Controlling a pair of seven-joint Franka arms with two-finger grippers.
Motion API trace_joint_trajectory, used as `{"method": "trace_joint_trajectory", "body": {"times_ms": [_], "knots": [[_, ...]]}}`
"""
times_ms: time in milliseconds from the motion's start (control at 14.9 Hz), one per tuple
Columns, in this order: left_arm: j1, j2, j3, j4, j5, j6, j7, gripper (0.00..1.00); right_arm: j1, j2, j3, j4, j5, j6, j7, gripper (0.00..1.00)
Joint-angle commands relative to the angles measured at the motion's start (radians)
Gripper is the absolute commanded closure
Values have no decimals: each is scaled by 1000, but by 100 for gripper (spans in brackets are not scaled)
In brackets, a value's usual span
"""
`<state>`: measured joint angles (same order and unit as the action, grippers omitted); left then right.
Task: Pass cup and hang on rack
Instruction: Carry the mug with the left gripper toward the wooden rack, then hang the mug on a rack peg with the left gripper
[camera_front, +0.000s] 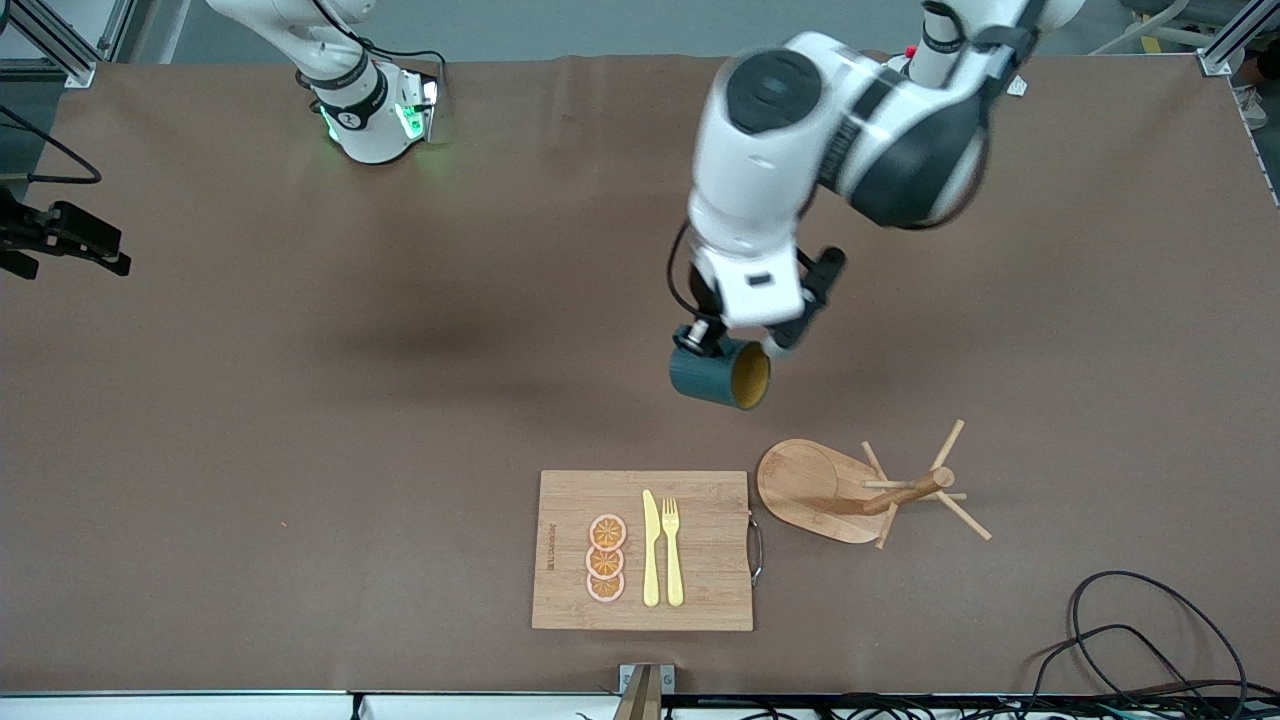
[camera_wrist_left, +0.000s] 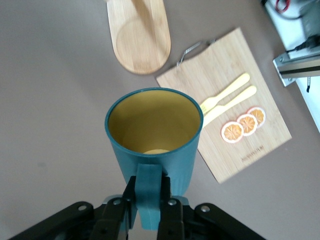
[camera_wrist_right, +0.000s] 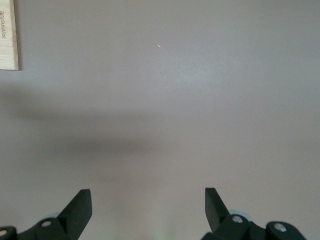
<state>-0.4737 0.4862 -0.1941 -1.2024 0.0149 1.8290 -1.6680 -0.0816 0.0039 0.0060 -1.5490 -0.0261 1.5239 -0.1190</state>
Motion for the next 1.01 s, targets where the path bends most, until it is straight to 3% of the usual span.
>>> {"method": "trace_joint_trajectory", "body": {"times_ms": [0, 268, 738, 939], "knots": [[102, -14, -13, -22, -163, 48, 37, 100, -10, -8, 9, 1, 2, -7, 13, 0], [225, 17, -8, -23, -378, 90, 106, 100, -10, -8, 9, 3, 3, -5, 13, 0], [365, 90, -7, -28, -646, 92, 166, 100, -4, -8, 11, 7, 3, -5, 13, 0], [405, 109, -4, -31, -682, 92, 198, 100, -9, -7, 11, 7, 3, -5, 13, 0]]}}
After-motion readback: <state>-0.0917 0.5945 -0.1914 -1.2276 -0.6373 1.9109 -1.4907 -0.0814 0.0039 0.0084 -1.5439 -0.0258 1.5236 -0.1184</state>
